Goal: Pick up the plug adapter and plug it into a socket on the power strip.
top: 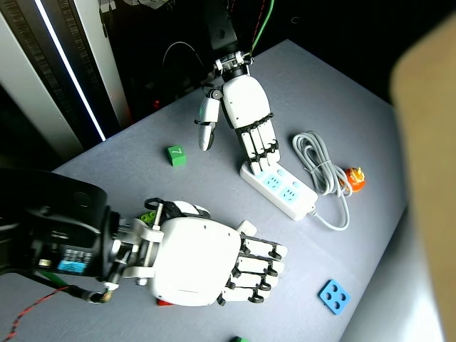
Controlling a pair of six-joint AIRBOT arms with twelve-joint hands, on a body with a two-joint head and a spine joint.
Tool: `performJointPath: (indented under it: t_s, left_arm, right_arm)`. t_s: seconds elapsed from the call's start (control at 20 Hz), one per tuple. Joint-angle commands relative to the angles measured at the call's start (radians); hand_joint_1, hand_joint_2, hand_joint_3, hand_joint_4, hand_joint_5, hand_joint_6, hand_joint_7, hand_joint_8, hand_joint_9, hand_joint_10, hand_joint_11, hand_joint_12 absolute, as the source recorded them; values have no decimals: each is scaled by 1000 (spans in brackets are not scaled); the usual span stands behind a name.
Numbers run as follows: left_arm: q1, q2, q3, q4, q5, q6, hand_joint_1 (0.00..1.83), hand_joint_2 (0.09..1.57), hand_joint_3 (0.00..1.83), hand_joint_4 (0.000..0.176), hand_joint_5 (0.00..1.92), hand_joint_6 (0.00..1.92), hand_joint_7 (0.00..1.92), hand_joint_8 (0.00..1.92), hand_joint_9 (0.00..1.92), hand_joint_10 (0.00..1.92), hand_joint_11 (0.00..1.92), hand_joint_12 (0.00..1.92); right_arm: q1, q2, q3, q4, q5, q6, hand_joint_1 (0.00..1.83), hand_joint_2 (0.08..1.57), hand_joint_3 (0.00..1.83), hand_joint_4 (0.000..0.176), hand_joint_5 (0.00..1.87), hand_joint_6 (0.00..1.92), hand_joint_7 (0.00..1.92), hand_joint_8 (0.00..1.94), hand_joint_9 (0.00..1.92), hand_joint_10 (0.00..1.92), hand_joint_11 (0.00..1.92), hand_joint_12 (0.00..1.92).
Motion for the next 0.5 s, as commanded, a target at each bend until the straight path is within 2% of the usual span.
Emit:
performJointPath:
  t_s: [0.0, 0.15, 0.4, 0.45]
  left_arm:
    - [3, -3, 3, 2, -3, -1, 0, 1183, 8, 0, 0, 0, 0, 0, 0, 0, 0, 0]
    - [5, -3, 2, 1, -3, -1, 0, 1179, 5, 0, 0, 0, 0, 0, 0, 0, 0, 0]
    - [5, -3, 6, 1, -3, -1, 0, 1180, 4, 0, 0, 0, 0, 0, 0, 0, 0, 0]
    - [5, -3, 7, 1, -2, -1, 0, 1178, 3, 0, 0, 0, 0, 0, 0, 0, 0, 0]
  right_arm:
    - [0, -2, 8, 17, 42, 5, 1162, 1036, 0, 0, 156, 7, 119, 12, 79, 9, 0, 359]
    - [-10, -31, 39, 19, 49, 9, 1136, 1030, 0, 0, 193, 11, 178, 12, 130, 17, 0, 521]
    - [-40, -73, 85, 22, 38, 19, 1129, 1032, 0, 0, 270, 17, 263, 15, 202, 20, 0, 663]
    - [-45, -81, 95, 22, 36, 19, 1123, 1032, 1, 0, 314, 17, 316, 14, 246, 22, 0, 771]
